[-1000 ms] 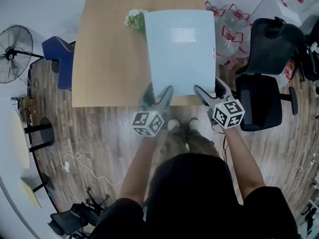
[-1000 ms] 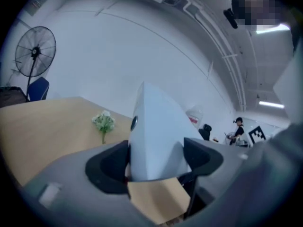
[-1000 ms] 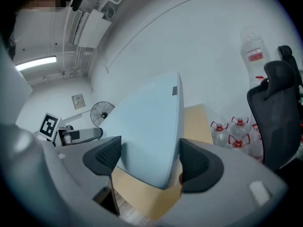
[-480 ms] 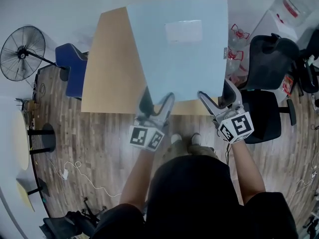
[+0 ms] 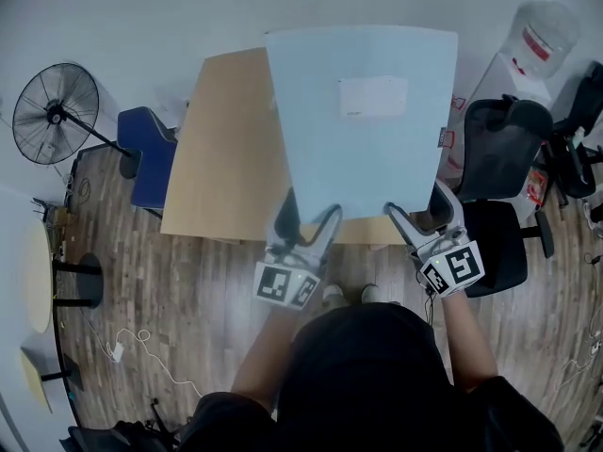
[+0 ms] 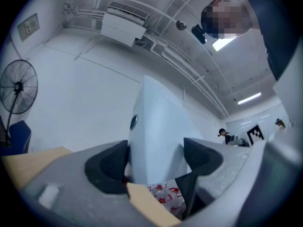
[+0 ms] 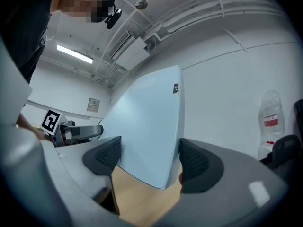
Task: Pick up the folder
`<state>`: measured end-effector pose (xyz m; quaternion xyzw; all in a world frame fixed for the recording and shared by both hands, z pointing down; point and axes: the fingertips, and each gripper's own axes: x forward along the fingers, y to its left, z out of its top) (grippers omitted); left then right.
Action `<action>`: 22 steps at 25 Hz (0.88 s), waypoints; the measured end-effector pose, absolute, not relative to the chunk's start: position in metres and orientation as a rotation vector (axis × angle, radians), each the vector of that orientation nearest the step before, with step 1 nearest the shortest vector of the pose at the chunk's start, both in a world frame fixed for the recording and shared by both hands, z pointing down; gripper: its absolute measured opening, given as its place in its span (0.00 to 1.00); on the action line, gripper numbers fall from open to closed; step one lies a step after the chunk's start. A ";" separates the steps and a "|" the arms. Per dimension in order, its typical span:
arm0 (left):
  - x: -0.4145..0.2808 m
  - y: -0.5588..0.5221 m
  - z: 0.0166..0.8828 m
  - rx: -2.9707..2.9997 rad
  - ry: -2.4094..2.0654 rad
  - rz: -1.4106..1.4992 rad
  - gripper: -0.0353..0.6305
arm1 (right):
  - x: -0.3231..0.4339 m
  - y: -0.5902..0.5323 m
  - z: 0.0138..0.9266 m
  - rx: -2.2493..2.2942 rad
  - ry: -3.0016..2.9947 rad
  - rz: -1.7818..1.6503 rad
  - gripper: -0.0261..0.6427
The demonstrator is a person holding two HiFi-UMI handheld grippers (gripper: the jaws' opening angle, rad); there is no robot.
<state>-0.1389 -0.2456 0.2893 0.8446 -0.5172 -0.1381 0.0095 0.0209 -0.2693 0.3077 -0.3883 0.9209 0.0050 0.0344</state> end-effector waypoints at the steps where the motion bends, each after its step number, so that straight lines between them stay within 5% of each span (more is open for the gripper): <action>1: -0.137 -0.245 0.287 2.646 -1.610 -0.433 0.60 | 0.023 -0.269 0.306 -1.196 2.828 0.021 0.61; 22: -0.131 -0.262 0.278 2.690 -1.521 -0.485 0.60 | 0.030 -0.275 0.291 -1.274 2.794 0.087 0.60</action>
